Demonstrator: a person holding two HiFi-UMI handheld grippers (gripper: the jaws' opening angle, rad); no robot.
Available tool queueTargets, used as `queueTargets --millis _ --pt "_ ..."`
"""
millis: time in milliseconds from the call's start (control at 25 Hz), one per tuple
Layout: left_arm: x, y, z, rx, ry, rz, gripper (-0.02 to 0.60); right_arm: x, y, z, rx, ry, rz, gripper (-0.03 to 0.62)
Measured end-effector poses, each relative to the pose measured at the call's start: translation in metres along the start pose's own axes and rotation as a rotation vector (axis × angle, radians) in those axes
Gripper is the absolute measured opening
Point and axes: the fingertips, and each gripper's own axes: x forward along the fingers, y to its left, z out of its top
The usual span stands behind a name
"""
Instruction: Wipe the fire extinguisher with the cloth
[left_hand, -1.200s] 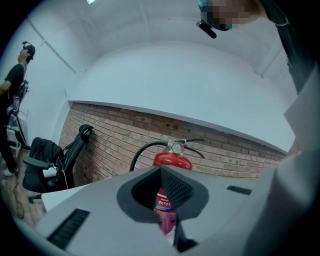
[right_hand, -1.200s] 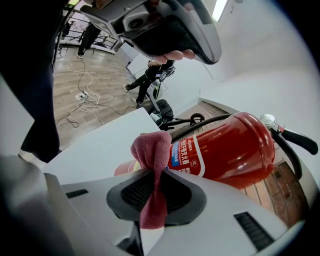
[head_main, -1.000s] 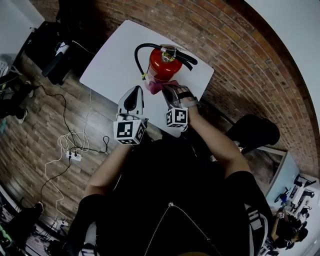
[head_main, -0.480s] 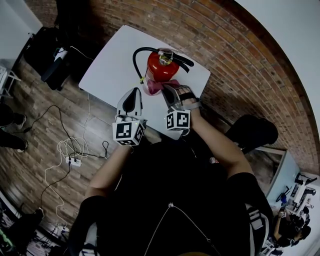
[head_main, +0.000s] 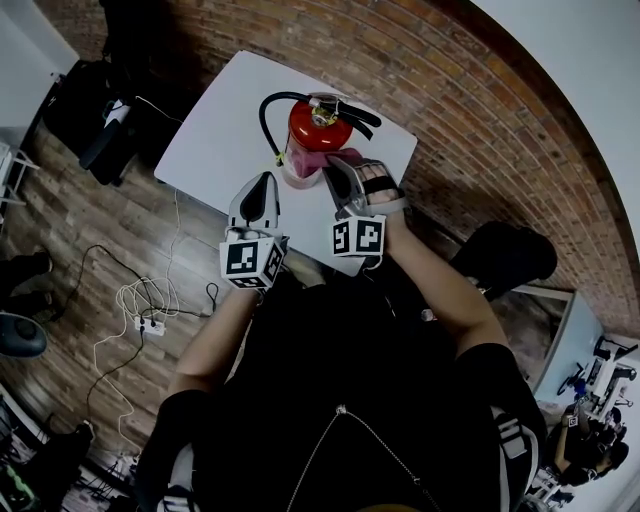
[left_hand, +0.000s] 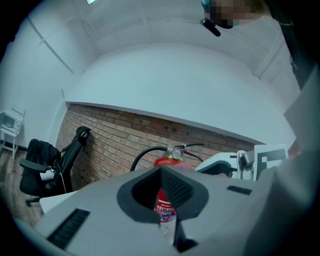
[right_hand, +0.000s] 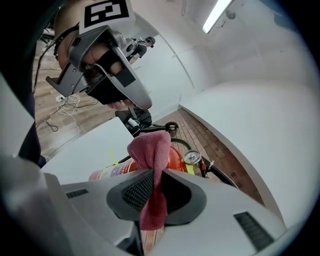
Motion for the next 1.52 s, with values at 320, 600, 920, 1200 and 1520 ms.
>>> queueTargets --millis 320,600,920,1200,1520 --pt "-0.017 -0.008 0.013 0.043 -0.021 0.058 0.008 -0.013 -0.013 0.001 0.014 -0.020 -0.054 0.069" --pt "-0.054 -0.027 0.020 0.089 -0.001 0.139 0.008 -0.034 -0.028 0.002 0.082 -0.068 -0.090 0.069" --pt "-0.106 -0.026 0.024 0.114 0.016 0.254 0.008 -0.039 0.043 0.000 0.151 -0.094 0.039 0.069" --pt "-0.097 0.015 0.029 0.118 0.005 0.220 0.008 0.000 0.149 -0.003 0.153 0.047 0.213 0.069" --pt "-0.041 0.085 0.028 0.093 0.089 0.045 0.008 0.078 0.240 -0.030 0.276 0.325 0.324 0.069"
